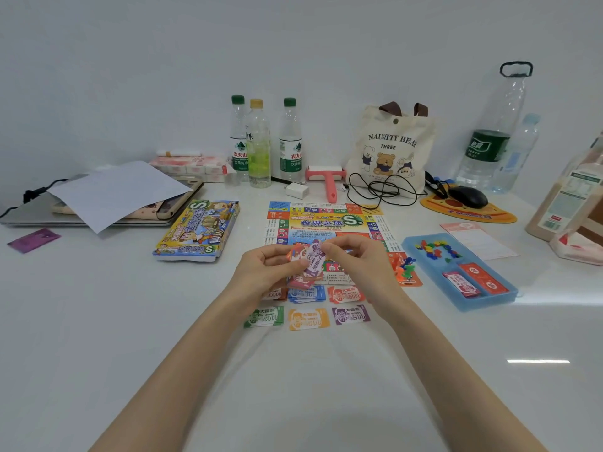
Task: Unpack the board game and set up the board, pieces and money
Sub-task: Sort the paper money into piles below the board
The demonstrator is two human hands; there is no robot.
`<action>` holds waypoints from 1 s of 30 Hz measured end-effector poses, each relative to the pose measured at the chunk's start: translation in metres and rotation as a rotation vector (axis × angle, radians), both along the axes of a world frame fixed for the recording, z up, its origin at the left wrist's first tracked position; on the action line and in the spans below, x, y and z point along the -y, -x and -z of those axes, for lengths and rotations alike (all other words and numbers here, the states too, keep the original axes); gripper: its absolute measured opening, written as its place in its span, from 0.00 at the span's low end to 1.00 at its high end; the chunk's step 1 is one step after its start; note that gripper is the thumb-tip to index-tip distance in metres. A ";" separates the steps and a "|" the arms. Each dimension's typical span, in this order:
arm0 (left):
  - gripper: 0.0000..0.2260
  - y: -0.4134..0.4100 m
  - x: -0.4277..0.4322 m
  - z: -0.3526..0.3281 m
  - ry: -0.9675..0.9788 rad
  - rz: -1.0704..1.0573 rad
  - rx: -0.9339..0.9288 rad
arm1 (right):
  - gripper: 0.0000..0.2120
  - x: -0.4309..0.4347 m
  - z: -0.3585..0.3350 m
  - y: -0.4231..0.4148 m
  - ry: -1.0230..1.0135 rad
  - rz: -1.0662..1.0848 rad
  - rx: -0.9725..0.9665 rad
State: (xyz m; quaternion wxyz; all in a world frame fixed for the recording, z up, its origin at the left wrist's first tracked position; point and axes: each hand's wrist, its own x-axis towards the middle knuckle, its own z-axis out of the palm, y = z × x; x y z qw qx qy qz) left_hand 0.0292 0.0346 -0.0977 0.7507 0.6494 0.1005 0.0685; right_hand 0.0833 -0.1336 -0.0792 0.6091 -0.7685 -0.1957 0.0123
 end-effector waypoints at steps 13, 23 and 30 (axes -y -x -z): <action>0.14 0.000 0.005 -0.003 0.138 -0.034 0.025 | 0.07 -0.004 0.001 0.009 -0.160 0.056 -0.138; 0.14 -0.001 0.006 -0.001 0.110 -0.062 -0.009 | 0.04 0.011 -0.008 0.004 -0.147 0.055 -0.169; 0.13 -0.001 0.009 0.002 0.101 -0.129 0.014 | 0.04 0.046 -0.013 0.000 0.173 -0.139 -0.149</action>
